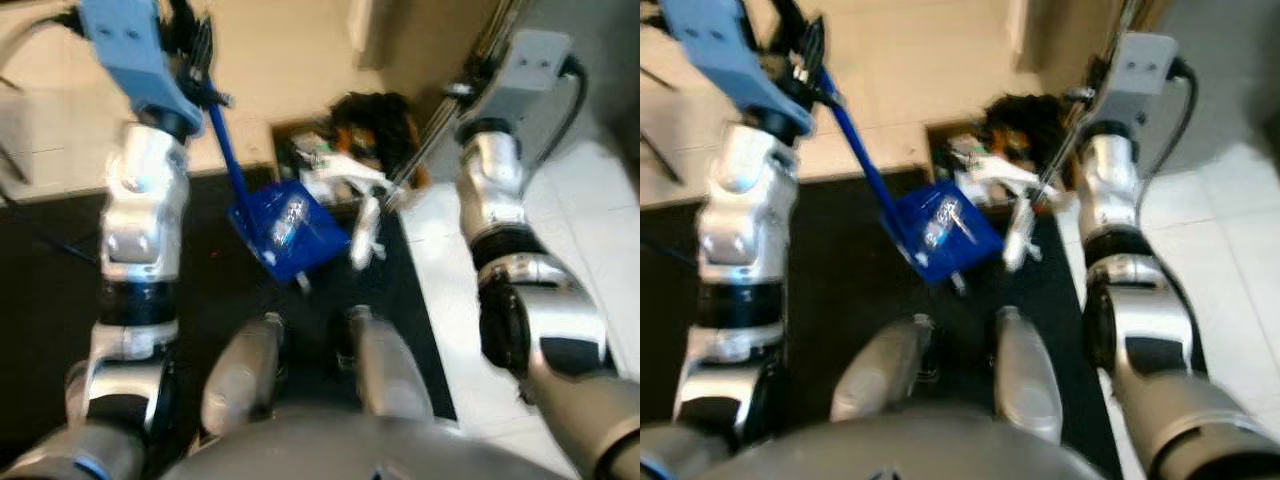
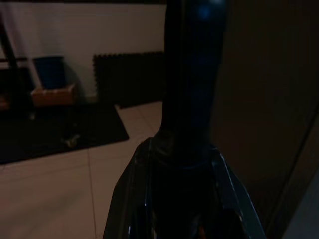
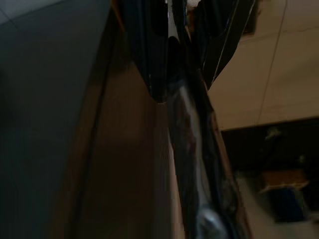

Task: Sweep floor

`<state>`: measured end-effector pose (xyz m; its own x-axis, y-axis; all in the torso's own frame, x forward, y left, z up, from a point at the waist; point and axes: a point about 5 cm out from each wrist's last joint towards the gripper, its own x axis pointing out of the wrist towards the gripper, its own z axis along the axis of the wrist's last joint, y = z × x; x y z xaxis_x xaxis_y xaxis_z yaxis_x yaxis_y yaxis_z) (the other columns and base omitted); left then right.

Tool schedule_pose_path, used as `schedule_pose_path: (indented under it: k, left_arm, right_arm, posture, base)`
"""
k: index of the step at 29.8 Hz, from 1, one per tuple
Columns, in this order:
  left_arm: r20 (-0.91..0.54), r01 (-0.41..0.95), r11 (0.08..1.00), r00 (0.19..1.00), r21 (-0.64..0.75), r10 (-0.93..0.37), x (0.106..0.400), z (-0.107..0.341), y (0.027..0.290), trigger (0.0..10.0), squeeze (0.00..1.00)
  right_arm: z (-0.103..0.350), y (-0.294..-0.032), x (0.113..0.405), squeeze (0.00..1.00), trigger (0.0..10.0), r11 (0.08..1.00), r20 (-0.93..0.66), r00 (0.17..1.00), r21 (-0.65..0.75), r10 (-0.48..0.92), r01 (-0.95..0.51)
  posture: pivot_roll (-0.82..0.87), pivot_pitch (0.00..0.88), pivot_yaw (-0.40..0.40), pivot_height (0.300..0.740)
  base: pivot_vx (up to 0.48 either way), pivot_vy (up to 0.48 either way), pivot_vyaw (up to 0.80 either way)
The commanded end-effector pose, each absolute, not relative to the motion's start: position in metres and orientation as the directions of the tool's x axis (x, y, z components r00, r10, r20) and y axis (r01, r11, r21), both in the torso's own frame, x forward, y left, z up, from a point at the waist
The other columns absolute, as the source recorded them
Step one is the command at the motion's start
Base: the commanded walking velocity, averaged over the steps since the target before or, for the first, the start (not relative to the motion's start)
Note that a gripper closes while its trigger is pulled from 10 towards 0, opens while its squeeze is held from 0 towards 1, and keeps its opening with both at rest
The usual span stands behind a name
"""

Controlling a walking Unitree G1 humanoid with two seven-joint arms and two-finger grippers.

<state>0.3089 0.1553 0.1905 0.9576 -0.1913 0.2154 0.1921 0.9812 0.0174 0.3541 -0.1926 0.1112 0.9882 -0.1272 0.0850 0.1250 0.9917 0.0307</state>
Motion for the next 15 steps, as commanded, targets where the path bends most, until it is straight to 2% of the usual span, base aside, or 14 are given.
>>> schedule_pose_path:
  k: [1, 15]
  left_arm:
    - [0.226, 0.200, 0.980, 0.954, 0.017, -0.199, 0.3083, 0.1918, 0.1552, 10.0, 0.00]
    - [0.203, 0.211, 0.977, 0.956, 0.025, -0.212, 0.3097, 0.1879, 0.1539, 10.0, 0.00]
  right_arm:
    - [0.1190, -0.1940, 0.3560, 0.00, 10.0, 0.990, 0.121, 0.983, 0.046, -0.141, 0.136]
    - [0.1166, -0.1948, 0.3550, 0.00, 10.0, 0.988, 0.113, 0.982, 0.056, -0.149, 0.143]
  posture:
    - [0.23, 0.000, -0.046, 0.740]
    - [0.23, 0.000, -0.041, 0.740]
  base:
    - [0.000, 0.000, 0.00]
    - [0.000, 0.000, 0.00]
